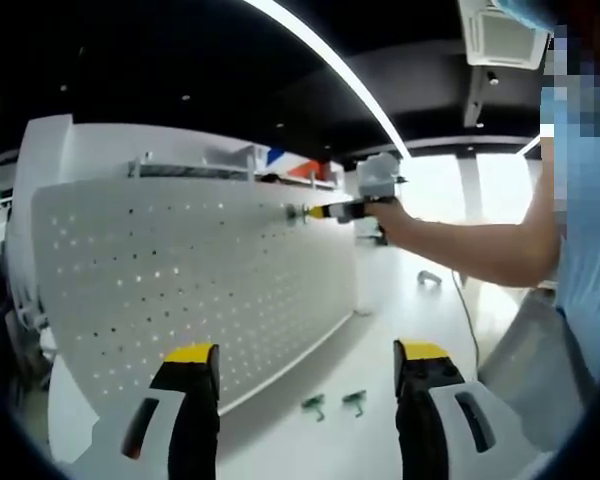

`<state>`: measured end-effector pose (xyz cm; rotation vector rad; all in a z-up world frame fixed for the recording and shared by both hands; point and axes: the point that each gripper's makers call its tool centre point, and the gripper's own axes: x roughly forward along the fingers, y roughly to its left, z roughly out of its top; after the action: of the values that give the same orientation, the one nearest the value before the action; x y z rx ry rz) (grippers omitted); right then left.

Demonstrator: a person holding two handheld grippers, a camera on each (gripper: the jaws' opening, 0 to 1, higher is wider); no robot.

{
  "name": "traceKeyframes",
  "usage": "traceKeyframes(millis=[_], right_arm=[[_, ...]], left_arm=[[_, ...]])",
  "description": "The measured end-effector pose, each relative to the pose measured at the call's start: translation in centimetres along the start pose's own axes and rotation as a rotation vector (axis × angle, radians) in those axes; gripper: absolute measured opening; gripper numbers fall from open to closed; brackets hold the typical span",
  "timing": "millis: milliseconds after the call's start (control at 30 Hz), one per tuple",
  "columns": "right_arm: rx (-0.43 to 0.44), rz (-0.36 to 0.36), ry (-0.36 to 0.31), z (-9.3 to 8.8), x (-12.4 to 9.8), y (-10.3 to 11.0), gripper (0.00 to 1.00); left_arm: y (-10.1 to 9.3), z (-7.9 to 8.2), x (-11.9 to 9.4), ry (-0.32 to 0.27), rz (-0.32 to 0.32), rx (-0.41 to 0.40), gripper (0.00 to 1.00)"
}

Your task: Insert the hook assembly into the mounting plate slot until the hook locks in place.

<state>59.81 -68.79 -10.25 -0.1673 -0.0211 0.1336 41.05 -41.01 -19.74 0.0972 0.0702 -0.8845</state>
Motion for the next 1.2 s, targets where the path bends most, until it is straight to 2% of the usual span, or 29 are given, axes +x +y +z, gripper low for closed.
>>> traceKeyframes(millis=[633,1200], right_arm=[[-0.029,0.0,0.018,-0.7,-0.2,0.0,0.1],[-0.05,-0.007,-0.01,0.3,-1.5,-0.3,0.3]], left_arm=[[0.0,0.0,0.0,-0.004,-0.002,0.0,0.72],[-0.4,0.0,0.0,-0.002,-0.015,0.004,0.72]])
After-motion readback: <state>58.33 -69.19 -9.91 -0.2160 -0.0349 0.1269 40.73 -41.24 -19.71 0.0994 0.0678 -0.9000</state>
